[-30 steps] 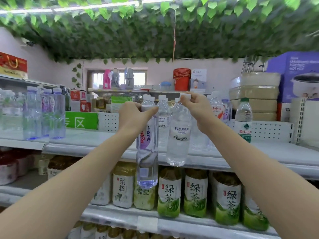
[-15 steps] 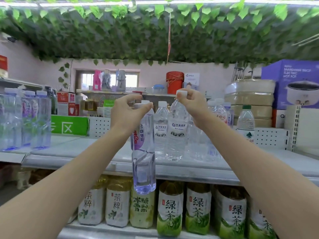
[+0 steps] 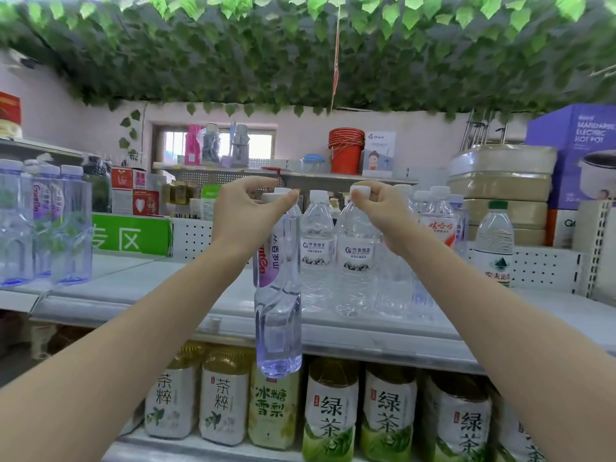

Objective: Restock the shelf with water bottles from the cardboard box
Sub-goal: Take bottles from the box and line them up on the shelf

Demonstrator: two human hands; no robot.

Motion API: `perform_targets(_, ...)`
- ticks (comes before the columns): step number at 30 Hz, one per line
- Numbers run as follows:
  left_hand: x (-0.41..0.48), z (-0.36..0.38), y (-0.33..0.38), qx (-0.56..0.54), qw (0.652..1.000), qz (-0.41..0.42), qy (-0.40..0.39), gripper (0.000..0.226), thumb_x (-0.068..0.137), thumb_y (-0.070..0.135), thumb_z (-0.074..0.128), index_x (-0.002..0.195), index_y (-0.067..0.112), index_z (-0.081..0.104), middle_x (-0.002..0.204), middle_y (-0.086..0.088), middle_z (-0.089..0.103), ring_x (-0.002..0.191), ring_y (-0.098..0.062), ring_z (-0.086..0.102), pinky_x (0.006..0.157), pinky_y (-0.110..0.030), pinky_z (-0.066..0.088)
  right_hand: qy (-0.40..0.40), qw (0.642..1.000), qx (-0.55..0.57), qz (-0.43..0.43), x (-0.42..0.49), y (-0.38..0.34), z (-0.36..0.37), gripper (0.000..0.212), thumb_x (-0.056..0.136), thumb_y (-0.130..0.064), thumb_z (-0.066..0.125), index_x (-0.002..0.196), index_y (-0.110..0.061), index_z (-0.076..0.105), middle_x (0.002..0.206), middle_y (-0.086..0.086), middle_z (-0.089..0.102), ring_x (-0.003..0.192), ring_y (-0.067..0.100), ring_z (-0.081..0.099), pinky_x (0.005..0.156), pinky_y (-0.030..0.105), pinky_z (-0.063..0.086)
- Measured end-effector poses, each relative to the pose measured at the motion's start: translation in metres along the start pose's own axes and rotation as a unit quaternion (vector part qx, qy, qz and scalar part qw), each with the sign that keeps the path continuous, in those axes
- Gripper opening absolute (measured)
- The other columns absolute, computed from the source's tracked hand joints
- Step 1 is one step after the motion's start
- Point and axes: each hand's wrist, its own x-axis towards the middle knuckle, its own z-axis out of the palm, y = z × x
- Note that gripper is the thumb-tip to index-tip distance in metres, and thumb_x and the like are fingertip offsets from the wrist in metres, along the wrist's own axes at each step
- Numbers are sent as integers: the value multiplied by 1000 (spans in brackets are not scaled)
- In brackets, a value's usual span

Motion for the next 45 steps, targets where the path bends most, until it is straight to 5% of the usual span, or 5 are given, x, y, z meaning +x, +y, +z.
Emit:
perform_targets(6,3,3,-12,3,1000,-16,-11,41,71,41,77,106,25,64,93,-12,69,86,-23,68,84,-42,54,-5,999,31,21,5,12,4,17,95,-15,54,110,-9,59,91,-1,63,89,12,54,73,17,43)
perform_targets(15,2,5,-19,15,999,-30,-12,39,69,45,78,103,30,64,101,-9,70,86,-27,67,85,-47,54,-20,998,-46,35,11,17,0,36,96,-23,54,129,-12,48,115,7,55,88,8,51,66,13,40)
perform_targets(21,-3,7,-17,24,999,-33,-12,44,69,44,77,107,27,64,99,-6,70,77,-24,67,82,-45,55,-35,991,-130,-7,-1,13,1,50,93,-20,58,139,-17,39,134,7,46,125,22,42,108,42,35)
perform_targets(31,-16,13,-5,47,998,-37,2,44,72,40,77,110,22,65,100,-3,69,76,-21,67,83,-44,55,-51,981,-180,-58,-28,15,-5,69,89,-14,63,147,-19,26,151,4,32,138,21,31,112,38,27)
perform_targets(45,-53,20,20,49,998,-35,21,41,72,40,77,107,21,66,105,1,64,89,-14,62,87,-39,52,-90,979,-163,-87,-108,3,-17,55,88,-16,63,139,-18,41,141,-3,44,126,7,38,108,27,30)
